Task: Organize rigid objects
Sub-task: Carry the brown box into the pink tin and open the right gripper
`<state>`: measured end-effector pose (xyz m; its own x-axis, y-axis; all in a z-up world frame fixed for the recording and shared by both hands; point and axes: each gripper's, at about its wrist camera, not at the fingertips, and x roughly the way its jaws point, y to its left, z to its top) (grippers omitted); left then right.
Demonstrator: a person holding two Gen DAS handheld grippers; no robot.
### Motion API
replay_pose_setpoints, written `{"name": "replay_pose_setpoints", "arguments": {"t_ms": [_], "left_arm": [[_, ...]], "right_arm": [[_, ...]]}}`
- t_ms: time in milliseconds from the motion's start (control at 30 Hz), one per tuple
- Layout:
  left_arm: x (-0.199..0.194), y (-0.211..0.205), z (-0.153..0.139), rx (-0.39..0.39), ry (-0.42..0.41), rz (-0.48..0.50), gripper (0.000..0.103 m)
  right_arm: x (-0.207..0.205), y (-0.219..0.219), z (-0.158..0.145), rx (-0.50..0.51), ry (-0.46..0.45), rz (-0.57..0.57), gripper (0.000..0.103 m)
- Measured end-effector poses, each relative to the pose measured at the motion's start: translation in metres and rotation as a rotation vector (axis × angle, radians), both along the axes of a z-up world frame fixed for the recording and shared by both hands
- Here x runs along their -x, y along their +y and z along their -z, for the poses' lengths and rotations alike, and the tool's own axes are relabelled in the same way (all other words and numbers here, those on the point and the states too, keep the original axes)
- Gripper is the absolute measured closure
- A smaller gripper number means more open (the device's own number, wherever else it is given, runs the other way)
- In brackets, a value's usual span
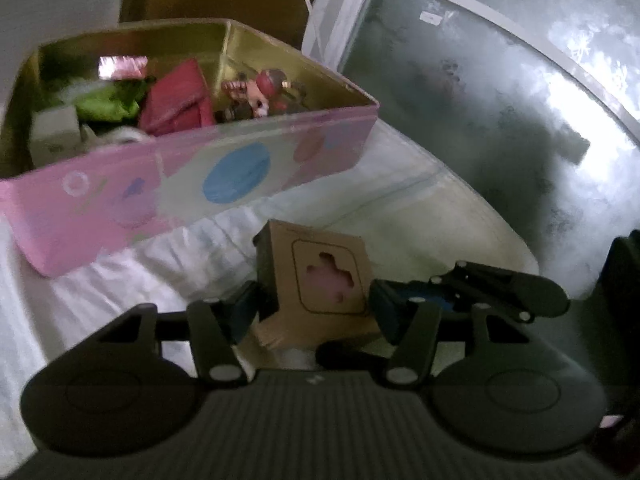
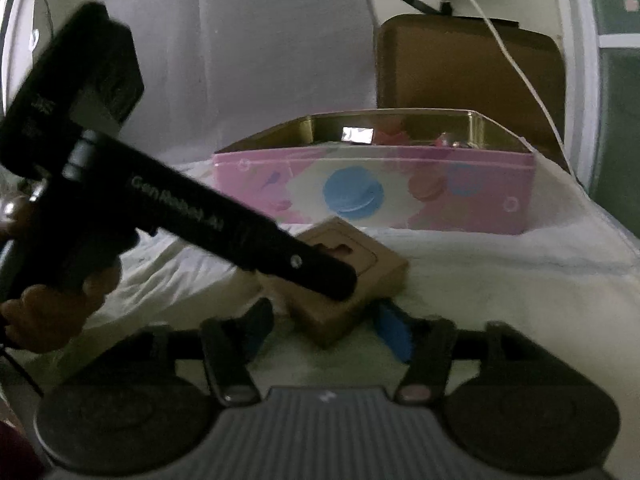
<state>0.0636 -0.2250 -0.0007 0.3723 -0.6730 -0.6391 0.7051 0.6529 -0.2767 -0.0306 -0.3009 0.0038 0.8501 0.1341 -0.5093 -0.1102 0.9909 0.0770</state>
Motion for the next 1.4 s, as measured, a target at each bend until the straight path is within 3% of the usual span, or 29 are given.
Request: {"name": "replay_pose_setpoints", "arguments": {"t_ms": [200,367,500,700,733,767,867,967,1100,1400], "left_arm": [[-0.008,0.013,-0.054,0.100,-0.099,0.005,0.044],[-0.044,-0.005,-0.077,0.088,-0.165,-0.032,0.044],[-0.087,-0.026,-0.076,0.052,-0.128,-0.059,0.044],[-0.152,-0.058,-0.054,-0.067,-0.025,-0.107,0.037],[-0.163,-0.065,-0.051,-0.094,-0.027,-0.138,0.035],[-0.173,-0.070,-0.049,-0.122,-0.038,-0.183,0.032],[-0.188,-0.069,-0.047,-0.125,-0.059,-0.278,0.030],[-0.180,-0.059,-0.049,-0.070,-0.048,-0.281,0.030],[-0.148,-0.054,-0.059,-0.102,-0.154,-0.294,0.030],[-0.069,-0.015,-0.082,-0.111,-0.308,-0.347,0.020]], "right_arm": [[0.006,-0.001,-0.030,-0.008,-0.141,-0.004,0.052],[-0.023,-0.006,-0.057,0.032,-0.246,0.025,0.052],[-0.064,-0.027,-0.062,-0.017,-0.226,0.041,0.052],[-0.132,-0.069,-0.053,-0.175,-0.079,0.049,0.052],[-0.143,-0.074,-0.052,-0.178,-0.071,0.065,0.050],[-0.152,-0.075,-0.050,-0.157,-0.079,0.095,0.040],[-0.169,-0.068,-0.045,-0.041,-0.103,0.170,0.041],[-0.160,-0.068,-0.040,-0.074,-0.147,0.164,0.041],[-0.128,-0.061,-0.039,-0.073,-0.197,0.177,0.040],[-0.067,-0.053,-0.051,-0.189,-0.280,0.198,0.036]]}}
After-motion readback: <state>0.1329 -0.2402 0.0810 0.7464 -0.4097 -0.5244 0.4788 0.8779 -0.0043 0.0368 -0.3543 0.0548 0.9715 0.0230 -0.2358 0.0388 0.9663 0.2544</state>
